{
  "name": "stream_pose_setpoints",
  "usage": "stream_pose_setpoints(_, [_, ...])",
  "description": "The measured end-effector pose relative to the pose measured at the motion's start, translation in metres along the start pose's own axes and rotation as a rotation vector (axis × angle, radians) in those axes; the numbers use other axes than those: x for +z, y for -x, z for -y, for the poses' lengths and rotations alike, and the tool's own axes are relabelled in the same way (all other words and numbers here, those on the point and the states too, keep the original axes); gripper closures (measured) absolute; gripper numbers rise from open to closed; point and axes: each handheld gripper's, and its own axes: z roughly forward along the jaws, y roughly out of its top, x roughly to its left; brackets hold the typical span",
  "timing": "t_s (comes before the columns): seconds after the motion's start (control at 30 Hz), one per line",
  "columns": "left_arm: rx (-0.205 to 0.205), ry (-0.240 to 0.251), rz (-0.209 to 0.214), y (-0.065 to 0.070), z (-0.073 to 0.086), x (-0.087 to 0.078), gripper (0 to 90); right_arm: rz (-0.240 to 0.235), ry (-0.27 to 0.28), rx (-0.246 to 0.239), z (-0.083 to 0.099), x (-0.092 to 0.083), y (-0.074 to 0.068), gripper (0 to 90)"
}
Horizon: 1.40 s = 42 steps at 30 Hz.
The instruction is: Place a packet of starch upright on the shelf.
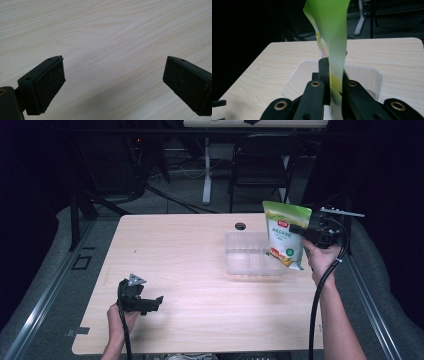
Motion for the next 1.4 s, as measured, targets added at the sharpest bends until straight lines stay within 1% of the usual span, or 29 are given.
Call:
stream_pose_setpoints(0.13, [-0.003,-0.001,-0.001,0.0,0.0,0.0,3.7,0.013,-0.006,0.003,0.0,0.005,0.002,90.0])
stream_pose_setpoints(0.2, [-0.001,-0.001,0.001,0.0,0.0,0.0,3.7,0.019,0.002,0.014,0.001,0.008,0.002,90.0])
stream_pose_setpoints(0.37, [-0.001,-0.001,0.001,0.001,0.0,0.001,3.7,0.029,0.007,0.013,0.002,0.014,0.003,90.0])
stream_pose_setpoints(0.5, [-0.003,-0.001,0.001,0.0,0.0,0.0,3.7,0.038,0.002,0.005,0.002,0.02,0.004,90.0])
stream_pose_setpoints(0.6, [0.0,-0.001,0.002,0.0,0.0,0.0,3.7,0.047,-0.014,0.002,0.002,0.024,0.006,90.0])
stream_pose_setpoints(0.73, [-0.001,0.002,0.001,0.0,0.0,0.001,3.7,0.055,-0.011,0.007,0.004,0.029,0.009,90.0])
stream_pose_setpoints(0.77, [-0.002,0.003,0.001,0.0,0.0,0.001,3.7,0.048,-0.004,0.013,0.004,0.03,0.011,90.0])
stream_pose_setpoints(0.83, [0.0,0.002,0.0,0.001,0.0,0.001,3.7,0.052,0.002,0.021,0.005,0.032,0.012,90.0])
stream_pose_setpoints(0.87, [0.002,-0.004,0.001,0.001,0.0,0.001,3.7,0.049,-0.003,0.022,0.005,0.033,0.013,90.0])
stream_pose_setpoints(0.9, [-0.001,0.0,-0.002,0.001,0.0,0.001,3.7,0.056,0.001,0.027,0.006,0.035,0.014,90.0])
stream_pose_setpoints(0.97, [0.0,-0.001,0.003,0.002,0.0,0.002,3.7,0.052,-0.005,0.03,0.007,0.037,0.016,90.0])
stream_pose_setpoints(1.0, [0.0,-0.003,0.005,0.001,0.0,0.001,3.7,0.052,0.002,0.037,0.008,0.038,0.016,90.0])
stream_pose_setpoints(1.03, [0.001,-0.006,0.002,0.001,0.0,0.001,3.7,0.049,-0.004,0.032,0.008,0.039,0.016,90.0])
stream_pose_setpoints(1.13, [0.002,-0.005,0.005,0.001,0.0,0.001,3.7,0.052,0.007,0.04,0.01,0.042,0.016,90.0])
stream_pose_setpoints(1.23, [0.006,-0.003,0.002,0.002,0.0,0.002,3.7,0.054,0.001,0.04,0.011,0.046,0.017,90.0])
stream_pose_setpoints(1.4, [0.007,-0.006,0.008,0.001,0.0,0.001,3.7,0.064,0.021,0.05,0.014,0.053,0.019,90.0])
